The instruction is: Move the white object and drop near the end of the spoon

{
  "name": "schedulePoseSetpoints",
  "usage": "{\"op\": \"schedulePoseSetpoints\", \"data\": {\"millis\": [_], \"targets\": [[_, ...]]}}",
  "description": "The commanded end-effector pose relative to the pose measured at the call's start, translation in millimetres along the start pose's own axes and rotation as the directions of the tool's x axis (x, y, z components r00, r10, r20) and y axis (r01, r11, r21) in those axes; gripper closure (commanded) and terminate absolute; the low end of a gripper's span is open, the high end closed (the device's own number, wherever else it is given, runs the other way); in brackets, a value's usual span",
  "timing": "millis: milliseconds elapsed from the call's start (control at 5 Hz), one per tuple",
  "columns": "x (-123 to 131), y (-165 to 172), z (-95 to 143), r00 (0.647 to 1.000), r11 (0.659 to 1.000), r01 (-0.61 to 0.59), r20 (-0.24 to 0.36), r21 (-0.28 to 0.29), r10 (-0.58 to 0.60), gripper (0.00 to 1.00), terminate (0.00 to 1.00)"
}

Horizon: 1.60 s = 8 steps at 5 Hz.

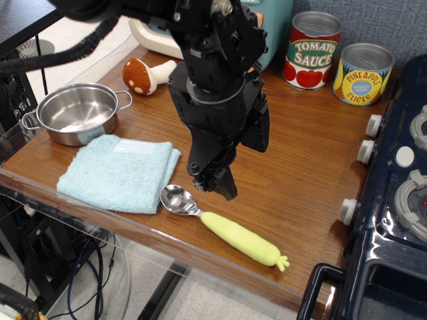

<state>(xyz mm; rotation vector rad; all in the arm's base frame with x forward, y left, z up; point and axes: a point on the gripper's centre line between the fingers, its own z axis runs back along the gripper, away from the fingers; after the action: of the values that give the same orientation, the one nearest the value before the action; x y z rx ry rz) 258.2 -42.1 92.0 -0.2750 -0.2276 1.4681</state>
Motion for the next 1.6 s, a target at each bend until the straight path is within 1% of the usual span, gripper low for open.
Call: {"op": "schedulePoseSetpoints", "data": {"millis": [0,200,400,600,800,1000,1200,1400], "targets": [[0,0,0,1.0,1.0,0.0,0.0,0.0,0.0,0.0,0.0],[23,-17,2,0.997,0.997,-0.072,0.037,-0.023,0.072,0.0,0.0],[53,-33,1,0.984,0.986,-0.166,0.056,-0.029,0.167,0.0,0.0],[89,-51,5,0.955,0.958,-0.281,0.08,-0.061,0.285,0.0,0.0],[125,-62,0,0.916,0.925,-0.374,0.131,-0.069,0.38,0.0,0.0],[158,-75,-6,0.875,0.894,-0.443,0.185,-0.073,0.448,0.0,0.0],[189,-92,-12,0.833,0.859,-0.504,0.211,-0.09,0.511,0.0,0.0],[213,-103,-18,0.784,0.814,-0.571,0.224,-0.103,0.579,0.0,0.0]]}}
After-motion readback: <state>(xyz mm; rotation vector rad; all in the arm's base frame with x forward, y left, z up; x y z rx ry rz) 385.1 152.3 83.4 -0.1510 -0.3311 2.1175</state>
